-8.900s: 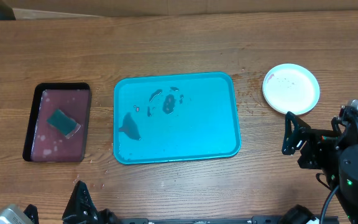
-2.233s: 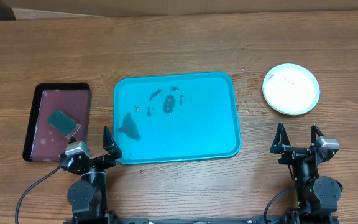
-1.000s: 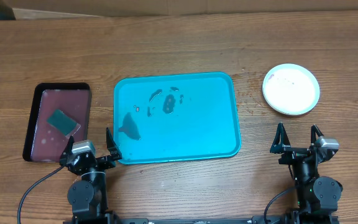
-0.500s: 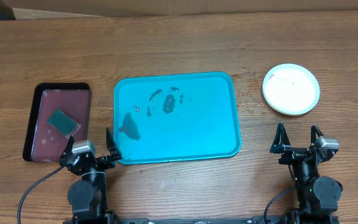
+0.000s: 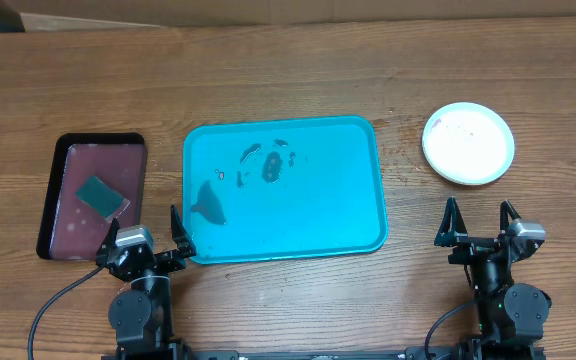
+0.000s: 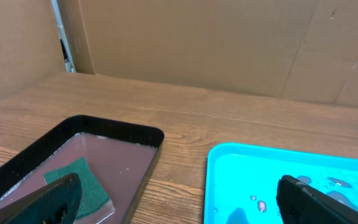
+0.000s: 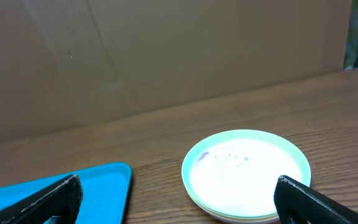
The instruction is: Clean dirty plates on tray and stack at the side
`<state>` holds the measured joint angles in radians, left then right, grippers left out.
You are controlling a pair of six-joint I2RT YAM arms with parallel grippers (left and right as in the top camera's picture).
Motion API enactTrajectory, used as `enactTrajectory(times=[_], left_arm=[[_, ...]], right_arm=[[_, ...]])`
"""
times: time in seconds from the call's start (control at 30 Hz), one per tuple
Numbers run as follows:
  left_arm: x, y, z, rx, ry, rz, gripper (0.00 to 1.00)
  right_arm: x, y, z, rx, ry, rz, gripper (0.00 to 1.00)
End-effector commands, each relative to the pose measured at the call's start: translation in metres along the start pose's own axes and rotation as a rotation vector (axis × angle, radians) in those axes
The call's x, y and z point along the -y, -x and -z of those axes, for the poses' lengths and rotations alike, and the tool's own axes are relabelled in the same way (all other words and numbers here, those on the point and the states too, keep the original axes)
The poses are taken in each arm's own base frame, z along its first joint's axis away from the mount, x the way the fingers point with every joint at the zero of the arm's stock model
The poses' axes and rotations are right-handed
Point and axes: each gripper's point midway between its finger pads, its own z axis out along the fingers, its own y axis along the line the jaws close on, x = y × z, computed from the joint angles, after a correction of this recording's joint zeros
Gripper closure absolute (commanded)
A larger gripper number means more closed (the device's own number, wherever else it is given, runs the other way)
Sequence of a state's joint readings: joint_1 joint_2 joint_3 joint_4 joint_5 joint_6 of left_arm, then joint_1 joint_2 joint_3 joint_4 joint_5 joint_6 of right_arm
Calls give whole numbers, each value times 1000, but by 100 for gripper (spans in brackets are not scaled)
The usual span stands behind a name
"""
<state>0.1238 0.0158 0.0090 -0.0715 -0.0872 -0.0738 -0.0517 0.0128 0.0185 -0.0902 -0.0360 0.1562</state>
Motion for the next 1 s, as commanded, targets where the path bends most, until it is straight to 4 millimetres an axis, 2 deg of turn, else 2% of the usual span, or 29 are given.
enactTrajectory(times=[0.0,0.23,0.67,0.97], left_arm=[[1,1,0,8,-5,-18,0],[1,1,0,8,-5,-18,0],[1,1,0,8,-5,-18,0],[1,1,0,8,-5,-18,0]], right_arm=[[5,0,0,12,-27,9,0],[1,-1,0,7,-8,140,0],[1,-1,0,6,-8,244,0],[1,-1,0,7,-8,232,0]])
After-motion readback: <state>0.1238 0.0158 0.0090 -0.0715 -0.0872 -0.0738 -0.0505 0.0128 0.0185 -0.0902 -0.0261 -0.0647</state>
